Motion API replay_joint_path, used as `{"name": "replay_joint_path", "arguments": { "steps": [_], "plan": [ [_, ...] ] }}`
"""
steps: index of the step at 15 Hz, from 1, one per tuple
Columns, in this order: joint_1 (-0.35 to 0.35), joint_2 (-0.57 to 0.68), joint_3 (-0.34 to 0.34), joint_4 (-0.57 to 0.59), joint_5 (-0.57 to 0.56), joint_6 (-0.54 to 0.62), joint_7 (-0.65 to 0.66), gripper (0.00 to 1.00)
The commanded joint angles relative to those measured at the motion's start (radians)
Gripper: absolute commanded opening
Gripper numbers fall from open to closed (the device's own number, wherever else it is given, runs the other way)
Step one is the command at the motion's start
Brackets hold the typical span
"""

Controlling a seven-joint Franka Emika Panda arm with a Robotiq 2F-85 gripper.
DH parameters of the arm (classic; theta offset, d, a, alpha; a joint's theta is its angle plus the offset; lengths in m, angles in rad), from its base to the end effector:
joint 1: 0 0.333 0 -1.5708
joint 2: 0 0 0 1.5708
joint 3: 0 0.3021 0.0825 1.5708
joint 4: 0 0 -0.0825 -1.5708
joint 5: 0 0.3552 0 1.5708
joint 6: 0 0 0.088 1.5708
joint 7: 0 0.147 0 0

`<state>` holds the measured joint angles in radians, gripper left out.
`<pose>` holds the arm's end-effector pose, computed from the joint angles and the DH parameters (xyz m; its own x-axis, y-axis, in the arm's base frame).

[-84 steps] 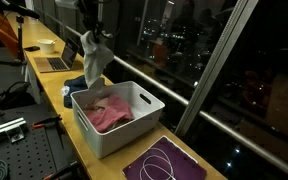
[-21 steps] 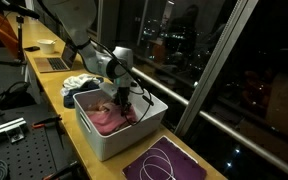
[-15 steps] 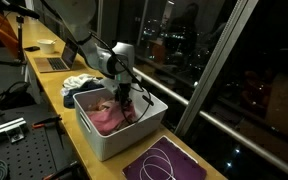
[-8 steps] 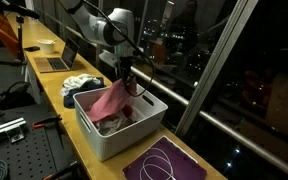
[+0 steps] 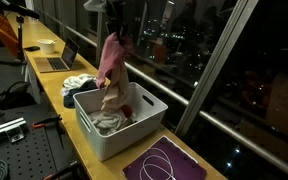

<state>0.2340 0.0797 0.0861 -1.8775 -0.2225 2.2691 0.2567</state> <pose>0.5697 0.1748 0.4586 0.9238 0.1872 0.3340 0.1566 -0.9807 0.1168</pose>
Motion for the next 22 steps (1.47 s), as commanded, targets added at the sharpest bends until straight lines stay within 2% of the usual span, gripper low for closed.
{"name": "replay_joint_path", "arguments": {
  "steps": [1,7,9,11,16,22],
  "plan": [
    [0.04,-0.047,0.085,0.111,-0.059,-0.127,0.021,0.04],
    [0.138,0.01,0.232,0.421,-0.181,-0.356,0.041,0.04],
    [0.179,0.055,0.27,0.533,-0.227,-0.431,0.053,0.04],
    [0.212,0.092,0.285,0.592,-0.258,-0.466,0.055,0.04],
    [0.246,0.159,0.258,0.601,-0.239,-0.464,0.057,0.04],
    [0.192,0.211,0.27,0.48,-0.176,-0.398,0.099,0.04]
  ]
}}
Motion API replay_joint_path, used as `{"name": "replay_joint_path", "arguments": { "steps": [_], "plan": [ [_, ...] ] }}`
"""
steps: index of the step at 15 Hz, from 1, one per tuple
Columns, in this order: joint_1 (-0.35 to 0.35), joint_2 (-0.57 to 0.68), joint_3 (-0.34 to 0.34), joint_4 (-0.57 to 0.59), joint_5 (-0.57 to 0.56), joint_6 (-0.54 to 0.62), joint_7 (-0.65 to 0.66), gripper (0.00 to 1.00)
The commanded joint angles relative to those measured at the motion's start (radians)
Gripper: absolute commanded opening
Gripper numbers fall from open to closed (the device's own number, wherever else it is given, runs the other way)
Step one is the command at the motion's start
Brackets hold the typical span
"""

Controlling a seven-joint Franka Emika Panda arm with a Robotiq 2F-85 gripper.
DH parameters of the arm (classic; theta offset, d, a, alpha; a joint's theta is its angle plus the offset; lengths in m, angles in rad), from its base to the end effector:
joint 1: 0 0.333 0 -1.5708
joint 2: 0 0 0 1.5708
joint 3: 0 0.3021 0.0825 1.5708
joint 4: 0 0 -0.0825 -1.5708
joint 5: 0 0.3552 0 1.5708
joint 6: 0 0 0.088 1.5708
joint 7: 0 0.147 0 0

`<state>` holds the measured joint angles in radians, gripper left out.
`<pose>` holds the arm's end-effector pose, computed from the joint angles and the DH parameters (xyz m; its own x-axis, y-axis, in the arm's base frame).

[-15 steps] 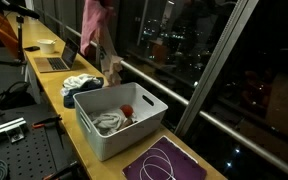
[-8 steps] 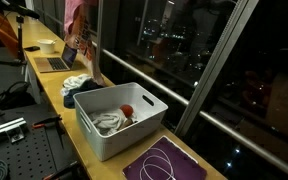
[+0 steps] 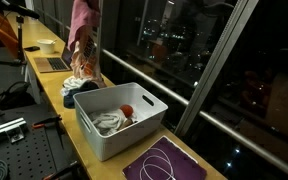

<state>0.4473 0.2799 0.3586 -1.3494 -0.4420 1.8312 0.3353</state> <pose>0.4972 0.4013 0.5520 0.8097 0.5032 0.3020 0.4411 -0.8612 0.2524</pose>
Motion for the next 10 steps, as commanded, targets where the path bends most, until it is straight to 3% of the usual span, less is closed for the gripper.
{"name": "replay_joint_path", "arguments": {
  "steps": [1,4,5,7,10],
  "plan": [
    [-0.031,0.015,-0.002,-0.077,0.059,0.058,0.028,0.04],
    [-0.068,0.017,-0.001,-0.188,0.116,0.144,0.033,0.04],
    [-0.041,0.03,-0.044,-0.188,0.141,0.156,0.024,0.04],
    [-0.045,0.035,-0.06,-0.228,0.17,0.187,0.022,0.4],
    [-0.051,0.028,-0.085,-0.268,0.197,0.211,0.019,0.62]
  ]
}}
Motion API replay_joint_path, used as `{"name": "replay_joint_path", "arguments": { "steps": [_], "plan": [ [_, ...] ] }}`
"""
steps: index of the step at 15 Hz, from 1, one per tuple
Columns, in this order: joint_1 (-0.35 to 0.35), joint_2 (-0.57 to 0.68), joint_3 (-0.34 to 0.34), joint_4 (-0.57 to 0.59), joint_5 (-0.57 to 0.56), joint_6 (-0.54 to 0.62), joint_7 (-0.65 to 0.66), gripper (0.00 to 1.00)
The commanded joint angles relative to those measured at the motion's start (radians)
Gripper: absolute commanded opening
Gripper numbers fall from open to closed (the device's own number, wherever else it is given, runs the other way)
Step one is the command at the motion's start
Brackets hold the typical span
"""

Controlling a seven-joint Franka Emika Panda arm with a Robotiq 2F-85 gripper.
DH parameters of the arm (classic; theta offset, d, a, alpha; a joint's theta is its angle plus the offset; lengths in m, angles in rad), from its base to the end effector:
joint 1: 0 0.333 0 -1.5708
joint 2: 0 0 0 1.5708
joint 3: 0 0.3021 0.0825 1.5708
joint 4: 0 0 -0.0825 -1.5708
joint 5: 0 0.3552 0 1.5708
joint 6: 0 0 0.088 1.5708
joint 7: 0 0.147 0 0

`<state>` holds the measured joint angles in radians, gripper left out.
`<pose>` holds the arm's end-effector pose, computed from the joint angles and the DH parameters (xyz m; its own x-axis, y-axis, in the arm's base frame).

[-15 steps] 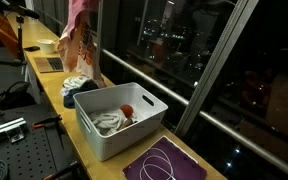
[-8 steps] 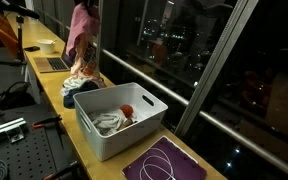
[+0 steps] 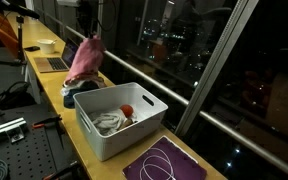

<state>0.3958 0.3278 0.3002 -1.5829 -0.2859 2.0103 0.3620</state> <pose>0.5198 0.3751 0.4237 0.8965 0.4121 0.1625 0.3956 -0.9099 0.1251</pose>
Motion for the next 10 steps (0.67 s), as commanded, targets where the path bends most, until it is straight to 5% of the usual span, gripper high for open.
{"name": "replay_joint_path", "arguments": {
  "steps": [1,5,10],
  "plan": [
    [-0.005,-0.031,-0.034,-0.052,0.048,0.041,-0.01,0.68],
    [-0.039,-0.072,-0.073,-0.114,0.052,0.064,-0.022,0.98],
    [-0.137,-0.167,-0.133,-0.293,0.054,0.169,-0.055,1.0]
  ]
}}
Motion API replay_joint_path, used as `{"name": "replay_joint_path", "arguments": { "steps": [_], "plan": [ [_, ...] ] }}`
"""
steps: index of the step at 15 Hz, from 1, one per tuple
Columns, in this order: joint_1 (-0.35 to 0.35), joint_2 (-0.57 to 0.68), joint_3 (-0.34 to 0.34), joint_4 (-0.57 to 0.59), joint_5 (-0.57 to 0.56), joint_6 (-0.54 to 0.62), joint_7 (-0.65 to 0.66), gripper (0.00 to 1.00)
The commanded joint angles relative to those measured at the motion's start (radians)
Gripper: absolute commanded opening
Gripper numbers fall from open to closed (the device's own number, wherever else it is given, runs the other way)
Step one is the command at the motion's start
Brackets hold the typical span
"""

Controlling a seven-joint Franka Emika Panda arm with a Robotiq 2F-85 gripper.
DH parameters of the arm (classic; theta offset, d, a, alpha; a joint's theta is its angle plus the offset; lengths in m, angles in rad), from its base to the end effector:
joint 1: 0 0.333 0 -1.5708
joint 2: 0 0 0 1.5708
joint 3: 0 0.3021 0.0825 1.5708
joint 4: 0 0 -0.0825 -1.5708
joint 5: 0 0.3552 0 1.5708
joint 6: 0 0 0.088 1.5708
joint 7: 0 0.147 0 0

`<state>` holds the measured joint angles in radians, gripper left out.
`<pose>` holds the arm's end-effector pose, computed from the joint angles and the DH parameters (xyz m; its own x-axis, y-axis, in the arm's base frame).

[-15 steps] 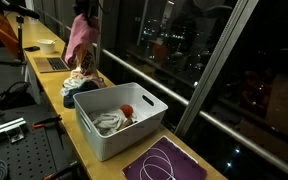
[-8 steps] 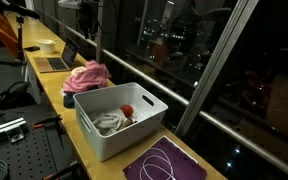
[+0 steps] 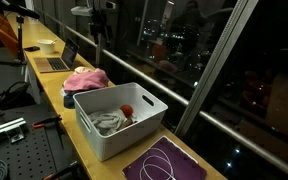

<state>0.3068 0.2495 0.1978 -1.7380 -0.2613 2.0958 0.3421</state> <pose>0.5537 0.2731 0.4048 0.9474 0.2766 0.1609 0.2547 -0.9562 0.1439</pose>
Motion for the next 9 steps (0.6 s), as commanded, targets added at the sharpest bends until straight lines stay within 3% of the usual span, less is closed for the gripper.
{"name": "replay_joint_path", "arguments": {
  "steps": [1,9],
  "plan": [
    [-0.069,-0.109,-0.042,-0.182,0.032,0.115,-0.042,1.0],
    [-0.192,-0.186,-0.115,-0.508,0.035,0.402,-0.086,1.0]
  ]
}}
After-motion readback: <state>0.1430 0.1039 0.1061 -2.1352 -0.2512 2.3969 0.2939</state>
